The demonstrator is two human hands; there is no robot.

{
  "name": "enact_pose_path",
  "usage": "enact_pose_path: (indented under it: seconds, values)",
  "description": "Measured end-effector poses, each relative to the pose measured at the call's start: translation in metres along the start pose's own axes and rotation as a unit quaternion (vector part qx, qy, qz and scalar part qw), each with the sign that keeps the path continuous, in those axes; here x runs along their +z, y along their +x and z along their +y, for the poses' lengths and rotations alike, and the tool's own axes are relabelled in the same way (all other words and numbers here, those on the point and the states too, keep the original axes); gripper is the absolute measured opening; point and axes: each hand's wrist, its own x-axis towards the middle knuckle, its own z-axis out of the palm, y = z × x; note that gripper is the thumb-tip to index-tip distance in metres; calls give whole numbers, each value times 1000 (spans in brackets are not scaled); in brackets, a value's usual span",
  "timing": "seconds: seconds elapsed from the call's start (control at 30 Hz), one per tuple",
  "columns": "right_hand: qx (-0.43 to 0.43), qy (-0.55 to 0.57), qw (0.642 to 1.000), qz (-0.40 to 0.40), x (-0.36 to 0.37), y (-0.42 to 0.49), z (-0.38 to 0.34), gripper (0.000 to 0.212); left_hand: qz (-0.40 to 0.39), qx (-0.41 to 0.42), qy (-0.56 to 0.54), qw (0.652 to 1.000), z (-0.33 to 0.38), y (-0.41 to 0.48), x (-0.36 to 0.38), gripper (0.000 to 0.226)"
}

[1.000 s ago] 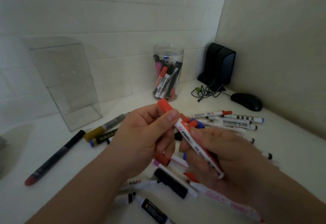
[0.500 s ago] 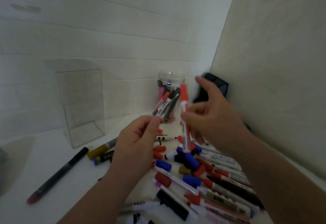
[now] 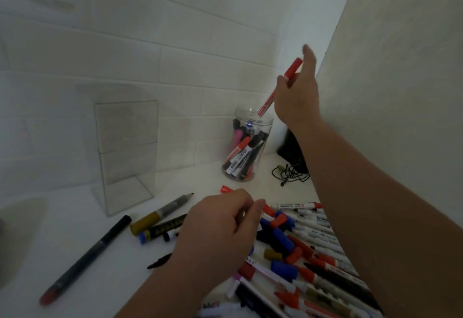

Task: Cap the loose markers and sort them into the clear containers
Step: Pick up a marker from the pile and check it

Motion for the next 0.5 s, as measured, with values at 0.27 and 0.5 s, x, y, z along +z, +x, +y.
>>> enact_pose_path:
  seconds: [0.27,0.5]
  values:
    - [-26,-115,990,-79,22,-7,35,38,26,-6,-19,999,4,0,-1,39]
    - [-73,-403,868,-282,11,-17,27,30,36,24,0,999,4,-2,4,35]
